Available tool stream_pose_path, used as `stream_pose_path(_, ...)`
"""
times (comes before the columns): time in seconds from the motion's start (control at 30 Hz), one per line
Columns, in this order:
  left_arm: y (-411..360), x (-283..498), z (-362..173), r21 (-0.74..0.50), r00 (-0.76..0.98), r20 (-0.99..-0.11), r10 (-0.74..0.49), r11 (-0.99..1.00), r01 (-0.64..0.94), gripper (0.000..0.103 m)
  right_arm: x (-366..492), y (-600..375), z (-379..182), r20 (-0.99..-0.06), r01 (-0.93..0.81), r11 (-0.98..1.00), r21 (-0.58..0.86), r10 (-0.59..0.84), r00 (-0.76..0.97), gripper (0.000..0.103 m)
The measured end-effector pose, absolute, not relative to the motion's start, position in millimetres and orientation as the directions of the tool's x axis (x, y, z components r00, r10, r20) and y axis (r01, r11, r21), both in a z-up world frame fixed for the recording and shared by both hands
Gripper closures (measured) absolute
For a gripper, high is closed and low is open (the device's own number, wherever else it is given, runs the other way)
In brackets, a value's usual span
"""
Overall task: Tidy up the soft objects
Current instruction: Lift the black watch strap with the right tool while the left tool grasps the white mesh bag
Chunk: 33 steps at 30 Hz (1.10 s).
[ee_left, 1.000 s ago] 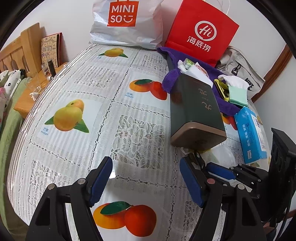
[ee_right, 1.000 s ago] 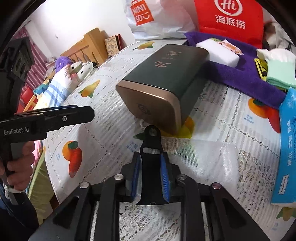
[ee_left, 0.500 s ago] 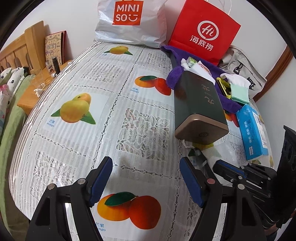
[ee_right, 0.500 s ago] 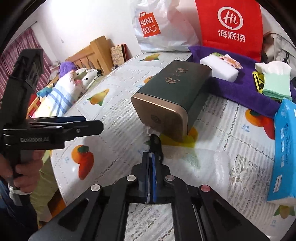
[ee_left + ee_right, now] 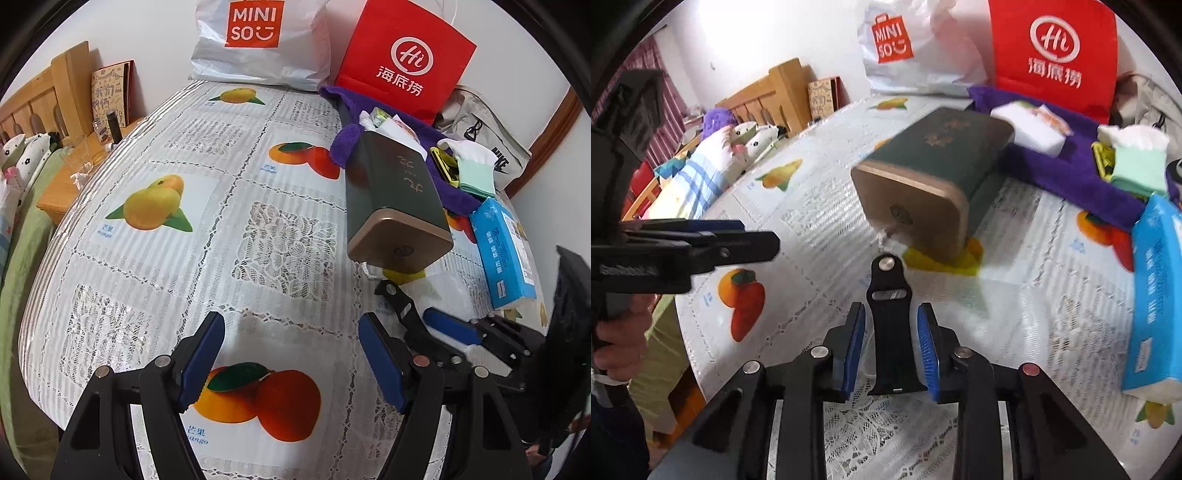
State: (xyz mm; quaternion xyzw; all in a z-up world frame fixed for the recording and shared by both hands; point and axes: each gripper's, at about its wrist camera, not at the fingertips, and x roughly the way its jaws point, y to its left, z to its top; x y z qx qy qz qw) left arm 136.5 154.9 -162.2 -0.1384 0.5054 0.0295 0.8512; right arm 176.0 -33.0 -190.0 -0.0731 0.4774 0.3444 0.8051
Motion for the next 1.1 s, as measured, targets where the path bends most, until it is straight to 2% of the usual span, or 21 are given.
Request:
stream_pose_path(0.1, 157, 137, -164, -0.212, 0.486, -0.869, -0.094, 0.958, -0.195, 0.03, 175, -32, -195, -0.816, -0.622, 0.757, 0.198, 0.479, 0.323, 0.075)
stream_pose_path(0.13, 158, 137, -165, -0.212, 0.484, -0.87, -0.093, 0.957, -0.197, 0.03, 175, -31, -195, -0.817, -0.618, 0.763, 0.192, 0.473, 0.33, 0.081)
stream_pose_path(0.17, 158, 138, -166, -0.213, 0.483, -0.871, -0.093, 0.957, -0.198, 0.03, 177, -32, -195, -0.818, -0.613, 0.766, 0.194, 0.472, 0.33, 0.082)
stream_pose_path(0.33, 159, 138, -165, -0.215, 0.484, -0.87, -0.096, 0.956, -0.197, 0.03, 180, -42, -180, -0.77, -0.612, 0.739, 0.282, 0.555, 0.315, 0.082)
stream_pose_path(0.57, 147, 134, -163, -0.211, 0.486, -0.868, -0.103, 0.962, -0.174, 0.03, 168, -59, -159, -0.743, -0.597, 0.745, 0.299, 0.574, 0.344, 0.082)
stream_pose_path(0.97, 78, 149, -178, -0.267, 0.452, -0.865, -0.217, 0.963, -0.048, 0.029, 134, -155, -152, -0.756, -0.469, 0.854, 0.224, 0.456, 0.47, 0.082)
stream_pose_path(1.1, 60, 158, -186, -0.28, 0.434, -0.87, -0.235, 0.959, -0.041, 0.02, 125, -189, -159, -0.763, -0.412, 0.881, 0.233, 0.429, 0.484, 0.082)
